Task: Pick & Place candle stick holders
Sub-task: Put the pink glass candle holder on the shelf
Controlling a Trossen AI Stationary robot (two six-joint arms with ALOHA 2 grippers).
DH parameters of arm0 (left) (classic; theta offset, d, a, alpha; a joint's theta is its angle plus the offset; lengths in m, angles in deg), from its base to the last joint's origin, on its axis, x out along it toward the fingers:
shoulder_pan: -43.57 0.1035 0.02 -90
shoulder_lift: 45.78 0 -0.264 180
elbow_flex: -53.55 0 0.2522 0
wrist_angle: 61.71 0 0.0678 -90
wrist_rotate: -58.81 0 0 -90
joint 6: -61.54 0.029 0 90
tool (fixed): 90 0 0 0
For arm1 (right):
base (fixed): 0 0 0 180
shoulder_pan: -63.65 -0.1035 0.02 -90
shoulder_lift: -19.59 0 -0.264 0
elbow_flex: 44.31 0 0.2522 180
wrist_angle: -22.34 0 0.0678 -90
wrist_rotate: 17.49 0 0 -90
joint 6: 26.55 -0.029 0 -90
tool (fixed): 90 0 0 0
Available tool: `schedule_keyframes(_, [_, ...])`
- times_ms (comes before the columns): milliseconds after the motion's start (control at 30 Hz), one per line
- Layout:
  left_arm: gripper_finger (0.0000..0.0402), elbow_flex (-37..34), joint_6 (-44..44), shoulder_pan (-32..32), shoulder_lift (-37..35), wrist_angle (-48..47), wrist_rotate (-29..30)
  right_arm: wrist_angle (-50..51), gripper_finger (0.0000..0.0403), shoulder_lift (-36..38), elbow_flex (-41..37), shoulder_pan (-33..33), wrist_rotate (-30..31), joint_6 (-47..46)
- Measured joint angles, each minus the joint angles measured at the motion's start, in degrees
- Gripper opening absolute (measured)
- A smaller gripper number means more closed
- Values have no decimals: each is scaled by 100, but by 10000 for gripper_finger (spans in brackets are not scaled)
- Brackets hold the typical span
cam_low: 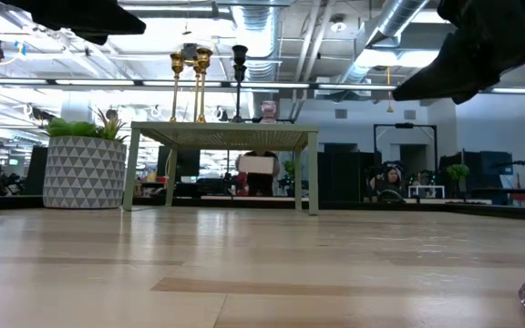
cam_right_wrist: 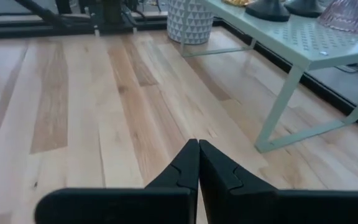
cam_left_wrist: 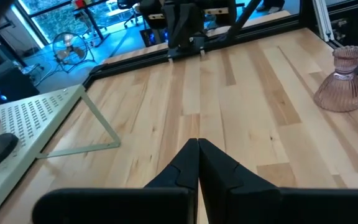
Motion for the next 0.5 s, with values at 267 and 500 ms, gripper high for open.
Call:
schedule_keyframes(267, [9,0,0,11,0,51,0,-26,0,-10,0,215,-61,-2])
schedule_keyframes(500, [9,0,0,11,2,65,0,71,0,308,0,-185,-130,25])
